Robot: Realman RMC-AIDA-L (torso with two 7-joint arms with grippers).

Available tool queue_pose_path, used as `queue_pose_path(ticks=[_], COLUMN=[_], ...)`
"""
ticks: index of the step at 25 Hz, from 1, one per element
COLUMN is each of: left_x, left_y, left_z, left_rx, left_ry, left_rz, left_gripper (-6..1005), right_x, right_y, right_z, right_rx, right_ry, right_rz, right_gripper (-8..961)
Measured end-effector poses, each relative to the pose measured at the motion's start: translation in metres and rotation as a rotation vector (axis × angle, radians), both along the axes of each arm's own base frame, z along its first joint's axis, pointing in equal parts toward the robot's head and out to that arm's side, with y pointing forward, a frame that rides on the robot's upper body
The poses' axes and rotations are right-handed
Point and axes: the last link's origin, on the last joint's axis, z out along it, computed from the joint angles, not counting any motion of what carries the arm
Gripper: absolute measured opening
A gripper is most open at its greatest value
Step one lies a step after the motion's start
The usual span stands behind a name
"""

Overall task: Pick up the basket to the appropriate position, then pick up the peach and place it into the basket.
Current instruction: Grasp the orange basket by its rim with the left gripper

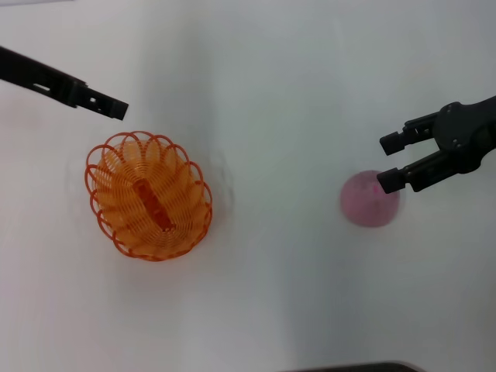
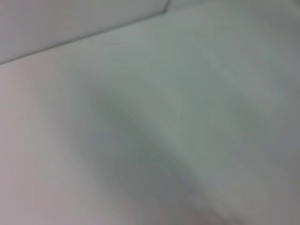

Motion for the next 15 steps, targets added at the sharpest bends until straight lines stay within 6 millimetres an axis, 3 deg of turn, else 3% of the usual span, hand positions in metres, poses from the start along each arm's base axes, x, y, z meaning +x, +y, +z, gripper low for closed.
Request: queue_pose_path(ticks=[5,15], left_x=[0.004,-0.011], left_y=[0.013,0.014], left_z=[-0.029,-0.062], left_rx=[-0.046,-0.090], left_ry=[0.151,0.247], left_rz=[-0.033,-0.040], left_gripper=[802,754], right_x=[-0.002,-0.004], right_y=[0.001,0.002], right_z=[0.000,-0.002], right_rx=[0.000,-0.003], right_ry=[0.000,0.005], right_rz=[0.005,0.014], right_gripper=[925,925])
